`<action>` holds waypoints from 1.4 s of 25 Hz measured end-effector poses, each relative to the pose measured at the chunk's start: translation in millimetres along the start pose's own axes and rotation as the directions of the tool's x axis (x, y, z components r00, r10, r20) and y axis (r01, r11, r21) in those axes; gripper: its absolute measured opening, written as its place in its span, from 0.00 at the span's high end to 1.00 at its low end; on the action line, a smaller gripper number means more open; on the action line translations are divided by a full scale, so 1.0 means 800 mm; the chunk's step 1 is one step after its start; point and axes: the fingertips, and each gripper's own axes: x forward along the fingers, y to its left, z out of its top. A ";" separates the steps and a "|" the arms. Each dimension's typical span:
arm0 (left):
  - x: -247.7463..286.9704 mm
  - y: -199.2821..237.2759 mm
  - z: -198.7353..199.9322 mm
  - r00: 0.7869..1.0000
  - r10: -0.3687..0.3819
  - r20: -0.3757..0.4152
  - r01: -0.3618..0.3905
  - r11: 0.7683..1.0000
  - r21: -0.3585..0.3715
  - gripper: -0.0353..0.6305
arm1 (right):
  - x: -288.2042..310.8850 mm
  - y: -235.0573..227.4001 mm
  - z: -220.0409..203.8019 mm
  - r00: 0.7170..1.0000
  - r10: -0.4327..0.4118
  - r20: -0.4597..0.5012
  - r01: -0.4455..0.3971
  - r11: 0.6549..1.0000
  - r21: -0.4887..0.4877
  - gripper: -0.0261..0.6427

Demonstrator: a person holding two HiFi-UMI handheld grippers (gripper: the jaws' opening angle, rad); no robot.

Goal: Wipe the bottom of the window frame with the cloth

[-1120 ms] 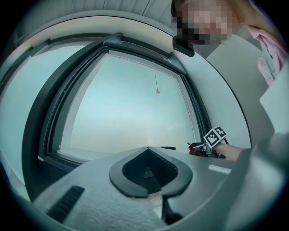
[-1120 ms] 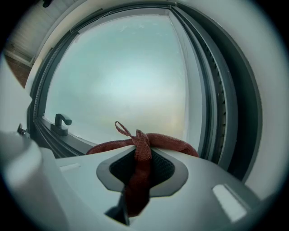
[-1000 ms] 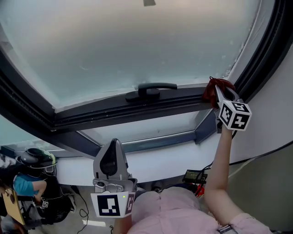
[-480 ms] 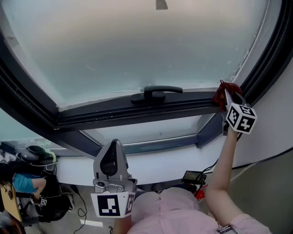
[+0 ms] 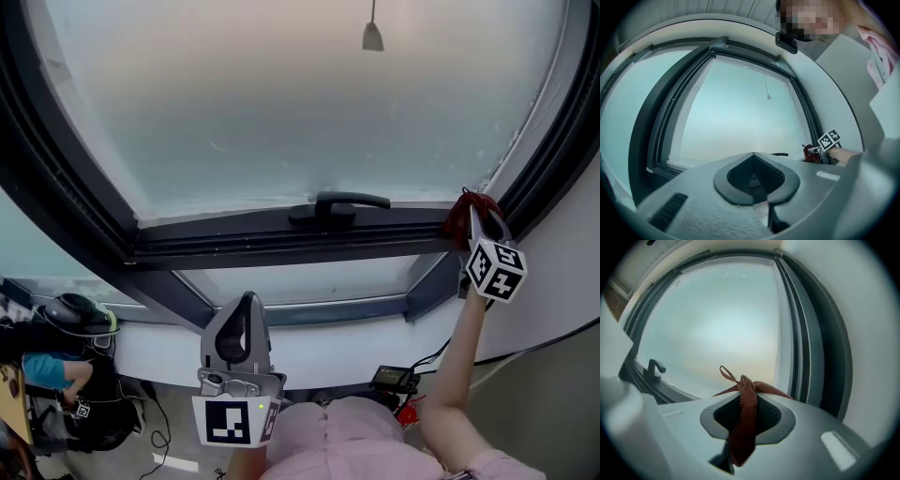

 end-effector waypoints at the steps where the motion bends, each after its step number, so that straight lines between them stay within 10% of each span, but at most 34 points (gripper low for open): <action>1: -0.001 0.001 -0.001 1.000 -0.004 -0.004 0.004 1.000 0.000 0.96 | -0.009 0.011 0.010 0.999 0.010 0.030 -0.010 1.000 -0.010 0.84; 8: 0.000 0.010 0.000 1.000 -0.024 -0.009 0.024 1.000 -0.004 0.96 | -0.100 0.172 0.096 0.924 0.218 0.315 -0.176 0.972 -0.157 0.84; 13: 0.004 0.011 0.001 0.999 -0.047 -0.005 0.046 0.999 -0.011 0.96 | -0.108 0.287 0.101 0.860 0.407 0.308 -0.342 0.907 -0.245 0.84; 24: 0.002 0.055 -0.007 1.000 0.017 -0.024 -0.018 1.000 -0.021 0.96 | -0.056 0.366 0.023 0.865 0.489 0.118 -0.451 0.858 -0.248 0.84; 35: 0.043 0.044 -0.012 0.998 -0.065 -0.018 0.064 0.997 -0.049 0.96 | -0.052 0.378 0.023 0.863 0.490 0.123 -0.439 0.847 -0.299 0.84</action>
